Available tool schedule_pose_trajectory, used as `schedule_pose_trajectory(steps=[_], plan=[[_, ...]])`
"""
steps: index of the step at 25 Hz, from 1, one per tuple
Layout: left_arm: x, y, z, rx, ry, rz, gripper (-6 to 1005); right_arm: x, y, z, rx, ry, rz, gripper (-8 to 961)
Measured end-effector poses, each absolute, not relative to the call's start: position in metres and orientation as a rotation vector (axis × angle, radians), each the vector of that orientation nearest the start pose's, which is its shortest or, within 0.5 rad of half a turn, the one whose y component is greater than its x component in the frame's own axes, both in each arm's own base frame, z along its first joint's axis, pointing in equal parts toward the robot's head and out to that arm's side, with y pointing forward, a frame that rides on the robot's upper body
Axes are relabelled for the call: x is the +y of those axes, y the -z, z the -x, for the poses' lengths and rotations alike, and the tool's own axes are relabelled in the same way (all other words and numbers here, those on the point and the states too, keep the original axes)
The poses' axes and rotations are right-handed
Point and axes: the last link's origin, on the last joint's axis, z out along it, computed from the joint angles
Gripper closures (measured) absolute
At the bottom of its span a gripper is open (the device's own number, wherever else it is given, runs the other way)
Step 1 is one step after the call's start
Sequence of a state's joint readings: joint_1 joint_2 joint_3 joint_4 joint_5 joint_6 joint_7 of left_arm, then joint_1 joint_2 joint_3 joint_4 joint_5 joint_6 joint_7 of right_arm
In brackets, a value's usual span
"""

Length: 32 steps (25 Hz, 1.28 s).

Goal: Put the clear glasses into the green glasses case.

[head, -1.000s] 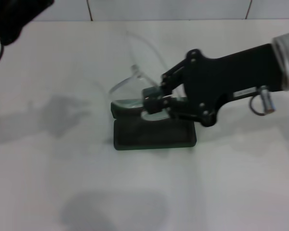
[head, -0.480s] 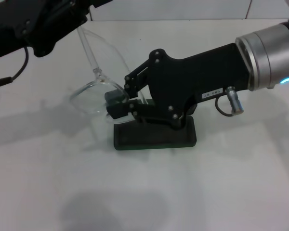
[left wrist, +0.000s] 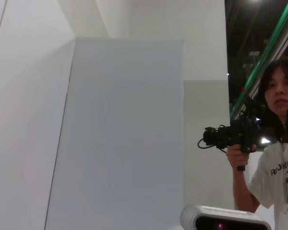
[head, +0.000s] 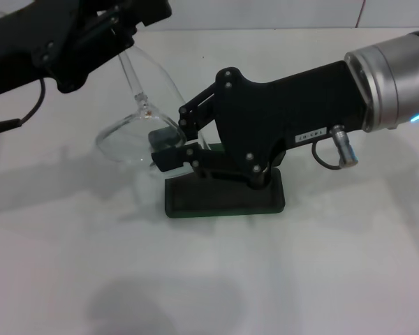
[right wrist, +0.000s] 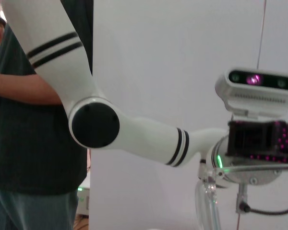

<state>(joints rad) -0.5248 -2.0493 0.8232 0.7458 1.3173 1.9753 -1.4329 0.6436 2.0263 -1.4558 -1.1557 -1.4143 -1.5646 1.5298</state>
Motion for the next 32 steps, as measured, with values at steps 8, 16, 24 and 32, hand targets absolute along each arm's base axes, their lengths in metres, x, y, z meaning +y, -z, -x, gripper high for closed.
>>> schedule_pose_trajectory(steps=[8, 16, 24, 32], plan=[[0.307, -0.072, 0.175, -0.138, 1.615, 2.619, 795, 0.313, 0.003, -0.061, -0.366, -1.018, 3.086, 835], [0.307, -0.067, 0.175, -0.147, 1.578, 2.666, 825, 0.312, 0.000, -0.063, -0.370, -1.054, 3.066, 835], [0.307, -0.066, 0.175, -0.145, 1.579, 2.672, 910, 0.311, 0.000, -0.065, -0.368, -1.059, 3.067, 836], [0.305, -0.063, 0.174, -0.142, 1.574, 2.700, 938, 0.309, -0.003, -0.068, -0.363, -1.089, 3.053, 836]])
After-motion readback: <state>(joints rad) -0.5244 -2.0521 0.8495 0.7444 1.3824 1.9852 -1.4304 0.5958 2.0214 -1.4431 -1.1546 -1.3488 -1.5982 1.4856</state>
